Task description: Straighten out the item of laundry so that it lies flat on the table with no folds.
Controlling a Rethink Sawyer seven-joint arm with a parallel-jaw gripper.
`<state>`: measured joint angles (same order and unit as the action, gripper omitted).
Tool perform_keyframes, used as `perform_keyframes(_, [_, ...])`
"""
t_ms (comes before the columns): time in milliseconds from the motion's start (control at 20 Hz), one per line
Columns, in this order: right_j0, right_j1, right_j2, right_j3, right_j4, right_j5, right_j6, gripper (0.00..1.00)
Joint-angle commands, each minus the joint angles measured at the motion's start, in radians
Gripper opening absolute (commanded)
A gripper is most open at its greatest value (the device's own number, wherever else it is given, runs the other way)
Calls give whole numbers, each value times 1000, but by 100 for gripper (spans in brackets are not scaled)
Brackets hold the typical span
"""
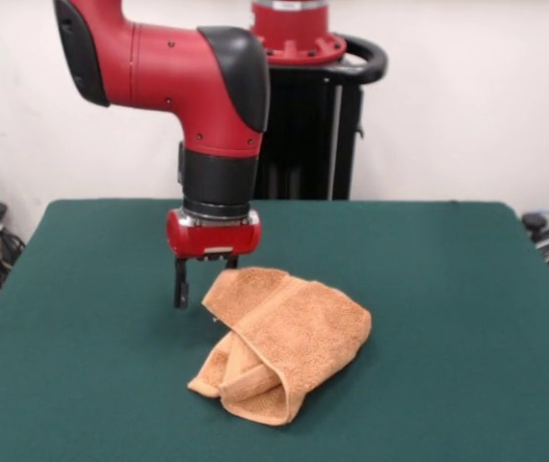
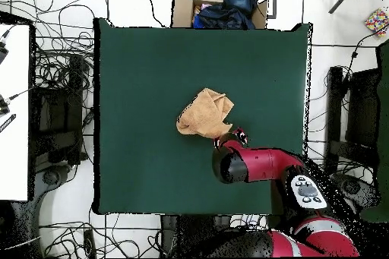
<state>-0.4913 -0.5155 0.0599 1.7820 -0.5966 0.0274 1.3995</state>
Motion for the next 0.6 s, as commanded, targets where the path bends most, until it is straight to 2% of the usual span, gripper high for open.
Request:
perform_keyframes(50, [24,9,128,11,-81,-26,54,100])
perform_keyframes(450, [-3,9,186,3,-199,-1,-16,100])
perform_keyframes(600, [-5,8,193,-2,-220,7,-3,100])
